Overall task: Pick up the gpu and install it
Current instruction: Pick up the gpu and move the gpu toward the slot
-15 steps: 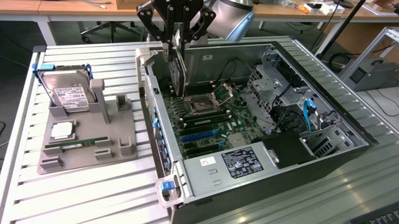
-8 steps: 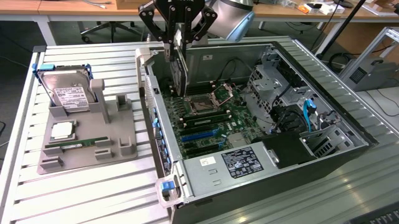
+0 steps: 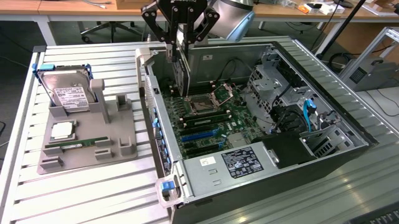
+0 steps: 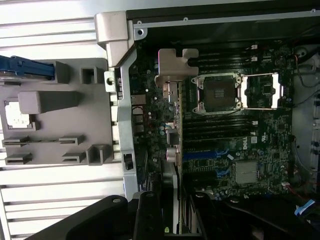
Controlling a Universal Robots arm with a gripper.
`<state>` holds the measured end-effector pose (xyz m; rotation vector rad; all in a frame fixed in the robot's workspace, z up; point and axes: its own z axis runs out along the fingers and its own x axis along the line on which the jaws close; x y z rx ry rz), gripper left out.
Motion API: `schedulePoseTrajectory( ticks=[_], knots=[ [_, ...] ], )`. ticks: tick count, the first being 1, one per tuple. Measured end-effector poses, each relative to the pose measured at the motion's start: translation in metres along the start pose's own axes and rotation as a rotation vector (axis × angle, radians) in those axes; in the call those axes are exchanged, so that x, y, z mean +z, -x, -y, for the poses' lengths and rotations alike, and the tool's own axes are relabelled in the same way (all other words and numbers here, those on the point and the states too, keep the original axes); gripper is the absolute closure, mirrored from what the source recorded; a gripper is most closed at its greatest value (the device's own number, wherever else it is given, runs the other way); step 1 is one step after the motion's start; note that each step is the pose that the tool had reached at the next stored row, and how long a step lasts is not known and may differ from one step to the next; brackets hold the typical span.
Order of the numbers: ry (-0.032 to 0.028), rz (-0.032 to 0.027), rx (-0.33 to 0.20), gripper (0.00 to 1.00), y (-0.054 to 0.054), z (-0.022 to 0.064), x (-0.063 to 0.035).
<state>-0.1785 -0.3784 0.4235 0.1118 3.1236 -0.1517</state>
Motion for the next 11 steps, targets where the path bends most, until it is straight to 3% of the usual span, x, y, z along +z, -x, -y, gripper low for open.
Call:
schedulePoseTrajectory(
  ticks=[6, 11],
  knots=[
    [-0.0041, 0.0002, 0.000, 0.73, 0.0024, -0.0002, 0.0006],
    [-0.0111, 0.0008, 0.000, 0.73, 0.0066, -0.0005, 0.0019]
  ],
)
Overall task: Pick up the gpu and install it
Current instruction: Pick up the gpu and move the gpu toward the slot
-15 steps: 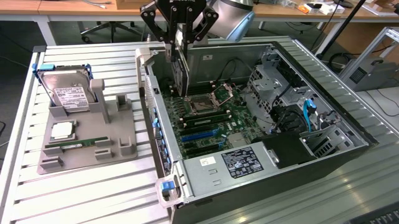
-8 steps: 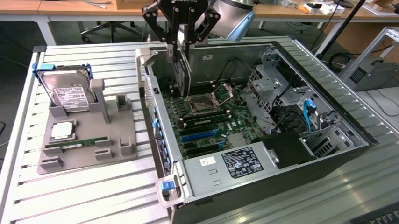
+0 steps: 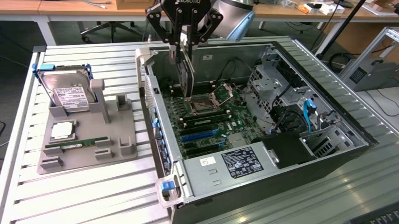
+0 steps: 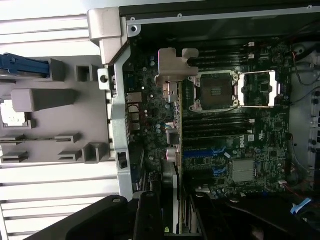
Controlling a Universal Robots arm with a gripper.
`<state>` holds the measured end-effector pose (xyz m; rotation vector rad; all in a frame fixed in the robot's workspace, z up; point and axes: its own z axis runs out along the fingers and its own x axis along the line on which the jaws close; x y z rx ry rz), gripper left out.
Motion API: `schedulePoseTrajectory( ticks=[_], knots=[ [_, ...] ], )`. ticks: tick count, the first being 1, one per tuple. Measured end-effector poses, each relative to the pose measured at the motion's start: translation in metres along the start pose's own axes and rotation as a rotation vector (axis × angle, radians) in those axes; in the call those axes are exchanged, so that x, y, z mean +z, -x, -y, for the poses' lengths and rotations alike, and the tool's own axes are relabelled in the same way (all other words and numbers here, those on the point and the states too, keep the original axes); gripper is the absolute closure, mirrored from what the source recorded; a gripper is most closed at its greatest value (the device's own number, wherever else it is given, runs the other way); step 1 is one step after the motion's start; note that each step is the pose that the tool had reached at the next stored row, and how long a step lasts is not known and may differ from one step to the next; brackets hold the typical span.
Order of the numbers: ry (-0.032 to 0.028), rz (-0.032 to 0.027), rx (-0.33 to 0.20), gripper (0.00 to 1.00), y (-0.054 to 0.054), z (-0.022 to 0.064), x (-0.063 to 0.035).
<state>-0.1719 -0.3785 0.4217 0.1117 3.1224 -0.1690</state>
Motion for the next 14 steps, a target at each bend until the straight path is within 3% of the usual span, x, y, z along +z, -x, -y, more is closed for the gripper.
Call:
schedulePoseTrajectory(
  ticks=[14],
  knots=[
    [-0.0118, 0.0009, 0.000, 0.73, 0.012, -0.0013, 0.0040]
  ],
)
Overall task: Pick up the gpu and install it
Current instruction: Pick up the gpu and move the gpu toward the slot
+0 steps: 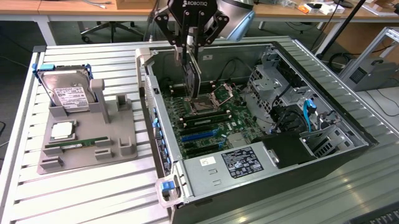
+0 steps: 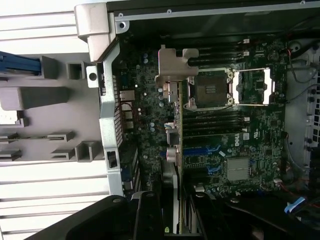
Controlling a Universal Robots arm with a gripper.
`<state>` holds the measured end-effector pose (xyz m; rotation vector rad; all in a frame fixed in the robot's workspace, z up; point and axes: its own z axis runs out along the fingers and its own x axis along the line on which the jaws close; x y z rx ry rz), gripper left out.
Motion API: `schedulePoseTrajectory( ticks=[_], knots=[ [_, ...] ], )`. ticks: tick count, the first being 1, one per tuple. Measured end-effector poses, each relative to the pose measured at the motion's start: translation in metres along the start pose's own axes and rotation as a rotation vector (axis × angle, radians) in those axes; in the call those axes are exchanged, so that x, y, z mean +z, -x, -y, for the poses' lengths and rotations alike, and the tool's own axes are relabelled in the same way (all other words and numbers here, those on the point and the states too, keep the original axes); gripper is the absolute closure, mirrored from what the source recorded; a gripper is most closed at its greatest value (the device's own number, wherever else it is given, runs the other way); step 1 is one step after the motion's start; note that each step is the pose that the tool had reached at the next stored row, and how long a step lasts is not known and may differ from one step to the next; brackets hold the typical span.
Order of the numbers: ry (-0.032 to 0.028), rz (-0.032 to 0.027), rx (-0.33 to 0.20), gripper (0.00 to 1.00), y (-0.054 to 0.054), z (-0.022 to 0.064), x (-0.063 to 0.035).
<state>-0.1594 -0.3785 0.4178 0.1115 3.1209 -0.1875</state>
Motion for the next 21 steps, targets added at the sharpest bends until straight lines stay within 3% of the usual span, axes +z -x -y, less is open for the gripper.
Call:
schedulePoseTrajectory(
  ticks=[17, 18, 21],
  knots=[
    [0.0013, -0.0001, 0.000, 0.73, 0.012, -0.0017, 0.0077],
    [0.0049, -0.0005, 0.000, 0.73, 0.013, -0.0017, 0.0080],
    [0.0390, -0.0029, 0.000, 0.73, 0.016, -0.0016, 0.0094]
  ],
)
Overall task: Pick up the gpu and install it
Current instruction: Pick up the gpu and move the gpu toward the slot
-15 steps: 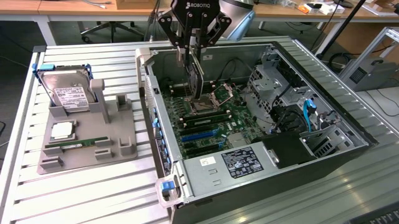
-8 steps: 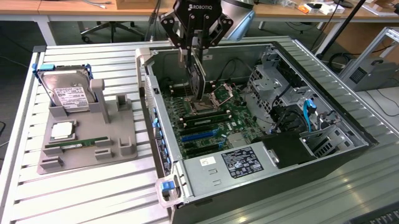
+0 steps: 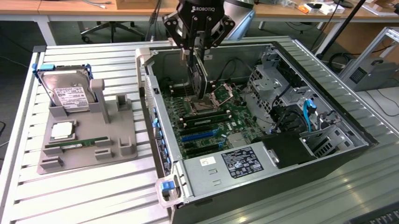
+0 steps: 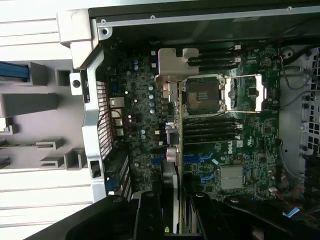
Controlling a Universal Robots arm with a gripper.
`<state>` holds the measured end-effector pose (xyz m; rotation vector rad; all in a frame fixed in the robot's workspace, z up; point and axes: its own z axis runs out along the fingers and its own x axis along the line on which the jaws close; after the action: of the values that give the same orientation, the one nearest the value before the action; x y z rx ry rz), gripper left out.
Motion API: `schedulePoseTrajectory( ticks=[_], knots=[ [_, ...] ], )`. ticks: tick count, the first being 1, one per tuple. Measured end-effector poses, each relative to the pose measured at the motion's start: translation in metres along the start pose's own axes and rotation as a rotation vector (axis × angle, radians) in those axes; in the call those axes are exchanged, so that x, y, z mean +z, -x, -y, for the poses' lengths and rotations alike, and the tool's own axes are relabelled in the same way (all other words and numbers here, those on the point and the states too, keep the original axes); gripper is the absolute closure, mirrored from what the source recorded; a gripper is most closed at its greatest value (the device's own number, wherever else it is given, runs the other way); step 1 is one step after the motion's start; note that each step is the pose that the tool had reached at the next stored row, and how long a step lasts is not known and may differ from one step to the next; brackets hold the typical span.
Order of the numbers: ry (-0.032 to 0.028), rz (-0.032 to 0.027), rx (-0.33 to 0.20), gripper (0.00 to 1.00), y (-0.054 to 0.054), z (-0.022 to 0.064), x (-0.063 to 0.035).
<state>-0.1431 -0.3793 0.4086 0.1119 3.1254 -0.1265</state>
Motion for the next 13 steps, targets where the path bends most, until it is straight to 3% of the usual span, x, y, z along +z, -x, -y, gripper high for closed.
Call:
schedulePoseTrajectory(
  ticks=[1, 2, 13],
  knots=[
    [0.0065, -0.0004, 0.000, 0.73, 0.0006, 0.0005, 0.0009],
    [0.0071, -0.0002, 0.000, 0.73, 0.0009, 0.0010, 0.0016],
    [0.0071, -0.0005, 0.000, 0.73, 0.0099, 0.0024, 0.0091]
  ],
)
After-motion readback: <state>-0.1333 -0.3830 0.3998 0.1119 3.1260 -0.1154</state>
